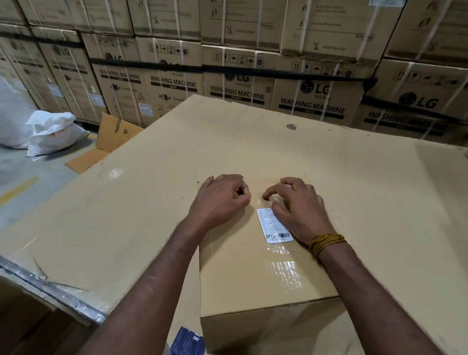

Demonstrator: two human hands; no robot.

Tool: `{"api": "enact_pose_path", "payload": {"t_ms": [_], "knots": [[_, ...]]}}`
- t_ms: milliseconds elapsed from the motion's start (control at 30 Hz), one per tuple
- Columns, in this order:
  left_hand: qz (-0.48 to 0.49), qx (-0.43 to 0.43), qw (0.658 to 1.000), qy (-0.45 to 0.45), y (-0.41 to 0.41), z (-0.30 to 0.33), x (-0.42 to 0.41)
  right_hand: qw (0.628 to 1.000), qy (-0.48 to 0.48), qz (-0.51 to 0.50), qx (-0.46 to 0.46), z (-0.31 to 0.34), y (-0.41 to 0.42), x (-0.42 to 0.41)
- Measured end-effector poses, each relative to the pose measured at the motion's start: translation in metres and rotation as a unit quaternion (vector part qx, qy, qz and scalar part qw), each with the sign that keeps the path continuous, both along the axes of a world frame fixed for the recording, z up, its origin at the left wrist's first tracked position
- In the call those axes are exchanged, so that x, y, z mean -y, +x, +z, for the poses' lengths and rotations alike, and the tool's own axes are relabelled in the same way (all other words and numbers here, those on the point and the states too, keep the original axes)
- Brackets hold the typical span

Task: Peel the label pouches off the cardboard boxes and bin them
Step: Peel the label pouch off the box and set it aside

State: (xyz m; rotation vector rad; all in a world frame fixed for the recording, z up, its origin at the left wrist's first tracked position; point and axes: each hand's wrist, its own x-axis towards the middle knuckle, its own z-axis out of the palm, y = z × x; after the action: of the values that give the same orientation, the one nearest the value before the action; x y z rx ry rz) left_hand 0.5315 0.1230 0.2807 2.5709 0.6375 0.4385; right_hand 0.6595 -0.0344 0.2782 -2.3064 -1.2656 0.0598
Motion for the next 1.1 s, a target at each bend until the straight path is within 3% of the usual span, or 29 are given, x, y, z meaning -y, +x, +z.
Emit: {"api": "enact_pose_path", "payload": {"t_ms": [1100], "knots": [[0.003,0.001,1.0,-0.006,-0.0013,0.0,0.0021,1.0,0.002,-0.002,-0.018,0.0027,-0.0042,0.0021]]}}
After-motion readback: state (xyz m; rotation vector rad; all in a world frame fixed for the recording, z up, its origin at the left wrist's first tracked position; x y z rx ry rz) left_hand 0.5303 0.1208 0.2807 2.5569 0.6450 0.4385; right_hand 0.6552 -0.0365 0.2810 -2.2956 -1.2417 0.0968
